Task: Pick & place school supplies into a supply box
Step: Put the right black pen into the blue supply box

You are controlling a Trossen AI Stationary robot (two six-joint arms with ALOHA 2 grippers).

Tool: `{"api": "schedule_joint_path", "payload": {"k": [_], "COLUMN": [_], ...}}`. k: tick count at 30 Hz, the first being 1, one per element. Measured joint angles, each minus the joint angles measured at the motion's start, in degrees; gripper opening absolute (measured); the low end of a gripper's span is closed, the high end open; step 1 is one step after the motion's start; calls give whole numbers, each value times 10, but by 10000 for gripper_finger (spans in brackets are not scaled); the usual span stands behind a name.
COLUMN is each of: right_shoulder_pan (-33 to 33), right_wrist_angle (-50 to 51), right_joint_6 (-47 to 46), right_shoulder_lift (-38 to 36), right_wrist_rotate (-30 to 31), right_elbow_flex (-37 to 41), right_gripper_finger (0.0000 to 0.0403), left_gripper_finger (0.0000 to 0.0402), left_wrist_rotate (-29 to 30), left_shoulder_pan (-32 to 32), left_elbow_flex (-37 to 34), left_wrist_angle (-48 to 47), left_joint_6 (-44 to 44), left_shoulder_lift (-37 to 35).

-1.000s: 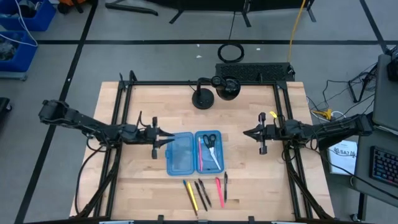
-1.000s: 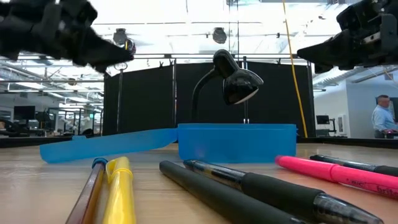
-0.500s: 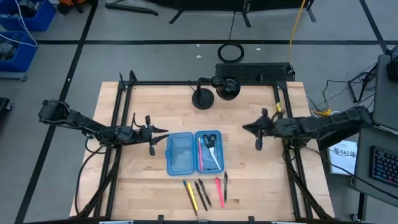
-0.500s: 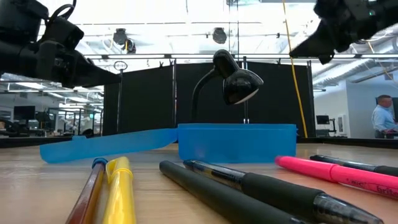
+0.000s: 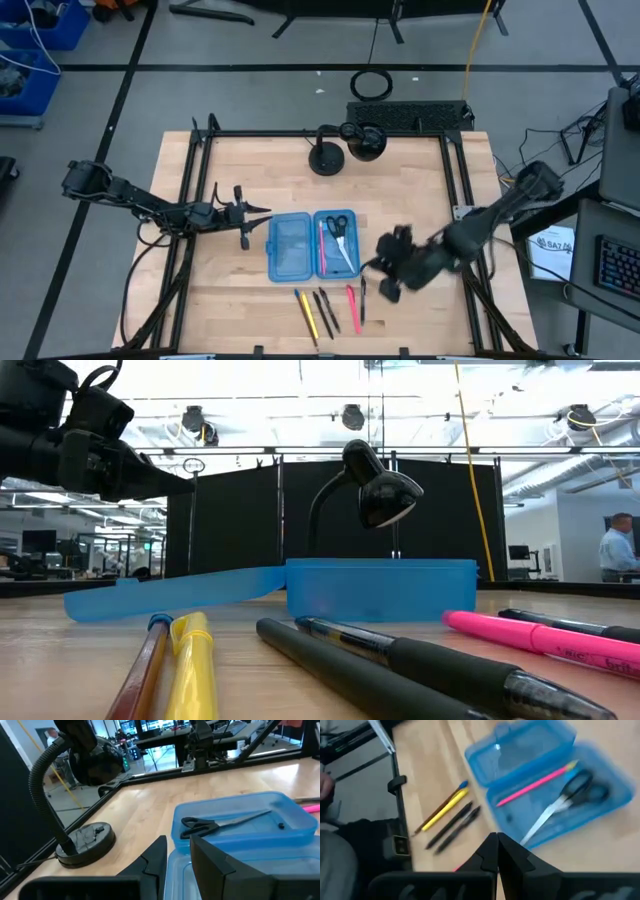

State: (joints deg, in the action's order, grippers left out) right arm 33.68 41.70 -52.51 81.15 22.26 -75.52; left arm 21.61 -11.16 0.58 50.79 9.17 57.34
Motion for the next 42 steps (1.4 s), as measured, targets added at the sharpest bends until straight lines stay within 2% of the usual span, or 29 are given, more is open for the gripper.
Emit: {"api": "schedule_joint_path", "payload": {"k": [3,7,13,16,22,32,42], "right_shoulder_pan": [22,32,35,35,34,39,36], "right_wrist_angle": [5,-1,19,5,-45,-52,-28], "right_joint_6": [-100,-217,-334,-348,-354,-445,-480], "right_shoulder_lift": [65,143,246,276,280,281,300], "right_wrist_rotate": [2,-14,-99,-107,-103,-107,-131], "right_elbow_flex": [-34,-37,-37,-37,-37,-37,-37], "right_gripper_finger": [0,0,0,1,32,127,139], "left_gripper_finger": [88,88,88,88,88,88,88], "left_wrist_rotate": [0,-1,-2,-2,-3,-3,-3], "left_shoulder_pan": [0,0,0,0,0,0,0], "left_elbow_flex": [0,0,0,0,0,0,0], "left_wrist_angle": [0,-9,-23,-34,-52,-61,-61], "left_joint_6": [-3,-14,-23,-25,-35,-46,-54], "left_shoulder_lift": [0,0,0,0,0,0,0]}}
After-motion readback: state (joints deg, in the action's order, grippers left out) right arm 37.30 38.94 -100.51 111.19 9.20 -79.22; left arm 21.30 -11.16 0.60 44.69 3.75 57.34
